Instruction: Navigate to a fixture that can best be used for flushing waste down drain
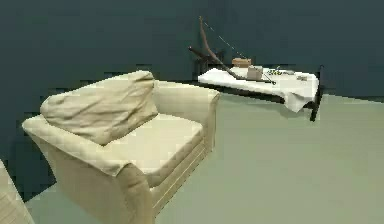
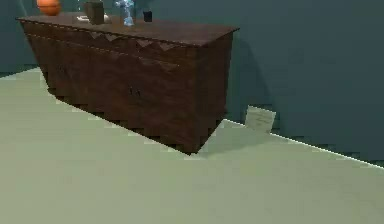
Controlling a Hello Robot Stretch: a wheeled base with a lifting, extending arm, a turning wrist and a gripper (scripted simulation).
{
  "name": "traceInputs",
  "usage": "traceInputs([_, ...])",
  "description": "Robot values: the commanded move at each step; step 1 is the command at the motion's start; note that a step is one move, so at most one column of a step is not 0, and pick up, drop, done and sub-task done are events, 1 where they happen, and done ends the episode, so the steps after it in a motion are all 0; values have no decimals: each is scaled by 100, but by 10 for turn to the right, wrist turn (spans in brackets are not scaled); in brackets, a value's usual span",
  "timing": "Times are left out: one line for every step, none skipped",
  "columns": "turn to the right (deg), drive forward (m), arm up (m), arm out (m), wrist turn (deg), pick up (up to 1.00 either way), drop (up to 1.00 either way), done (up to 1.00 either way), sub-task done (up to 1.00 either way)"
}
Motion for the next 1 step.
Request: traceInputs([-450, 0, 0, 0, 0, 0, 0, 0, 0])
